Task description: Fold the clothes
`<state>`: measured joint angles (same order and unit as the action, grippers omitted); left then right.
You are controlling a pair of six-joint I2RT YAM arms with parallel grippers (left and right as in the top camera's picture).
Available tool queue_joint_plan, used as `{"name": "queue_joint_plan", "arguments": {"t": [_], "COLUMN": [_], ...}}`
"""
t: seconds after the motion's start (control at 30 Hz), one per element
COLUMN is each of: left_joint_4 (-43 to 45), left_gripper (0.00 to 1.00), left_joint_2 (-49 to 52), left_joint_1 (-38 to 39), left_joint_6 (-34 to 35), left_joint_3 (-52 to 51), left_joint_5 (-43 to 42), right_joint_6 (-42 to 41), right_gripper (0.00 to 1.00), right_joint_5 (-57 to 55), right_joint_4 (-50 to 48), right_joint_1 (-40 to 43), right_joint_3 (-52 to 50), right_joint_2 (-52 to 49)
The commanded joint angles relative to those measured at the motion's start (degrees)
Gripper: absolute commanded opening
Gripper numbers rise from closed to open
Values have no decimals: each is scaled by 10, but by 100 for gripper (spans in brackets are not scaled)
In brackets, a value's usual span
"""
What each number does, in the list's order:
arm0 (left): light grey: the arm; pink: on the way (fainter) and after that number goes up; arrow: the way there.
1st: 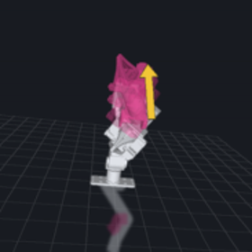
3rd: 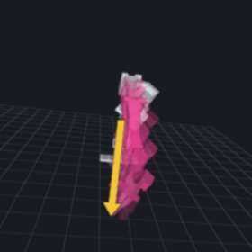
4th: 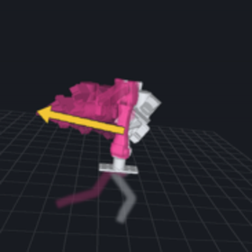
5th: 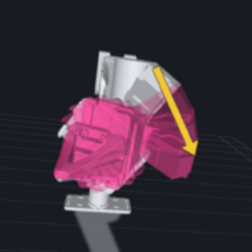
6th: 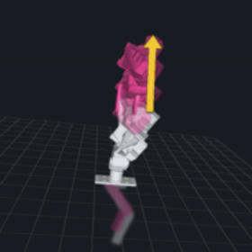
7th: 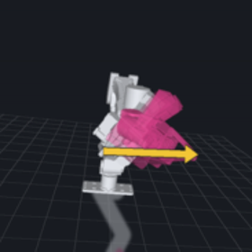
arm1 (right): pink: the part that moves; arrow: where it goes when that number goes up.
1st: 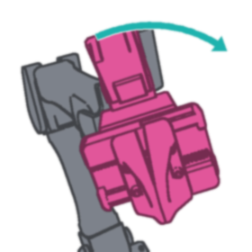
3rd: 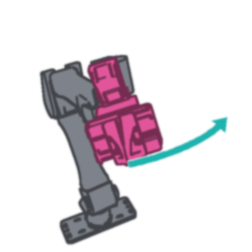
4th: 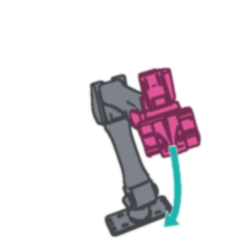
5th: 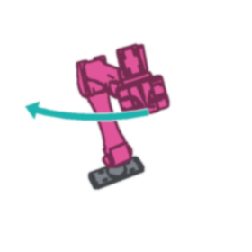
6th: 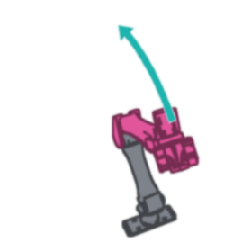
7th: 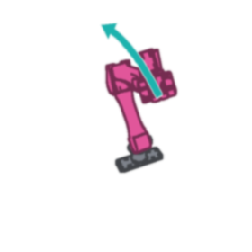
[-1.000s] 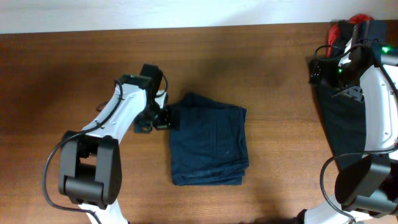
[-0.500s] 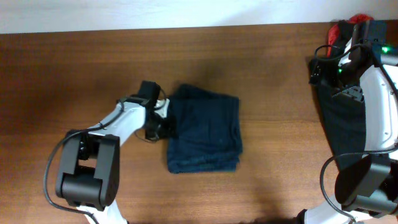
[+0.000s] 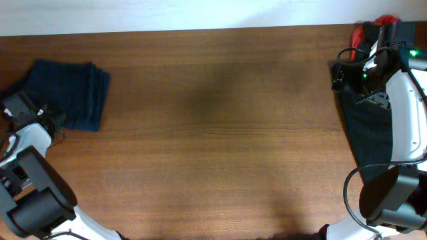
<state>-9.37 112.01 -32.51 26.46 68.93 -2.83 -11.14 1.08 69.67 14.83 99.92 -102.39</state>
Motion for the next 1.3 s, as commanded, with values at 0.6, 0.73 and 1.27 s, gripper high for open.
{"name": "queue_joint_plan", "arguments": {"t": [0.6,0.73,1.27], "left_joint_4": [45,-112,-723], "left_gripper": [50,61,97], "left_joint_2": [197,191,-252], "left_joint_1": [108,103,127], "left_joint_6": [6,-17,-30], "left_joint_3": [202,310,436], "left_joint_5": [12,12,-99], "right_joint_6": [0,0,0], "right_gripper": [99,99,99], "right_joint_5": [-5,-5,-5], "right_joint_4": [0,0,0], "right_joint_1": [2,2,2], "right_joint_3": [8,8,8], "right_joint_2": [7,7,7]}}
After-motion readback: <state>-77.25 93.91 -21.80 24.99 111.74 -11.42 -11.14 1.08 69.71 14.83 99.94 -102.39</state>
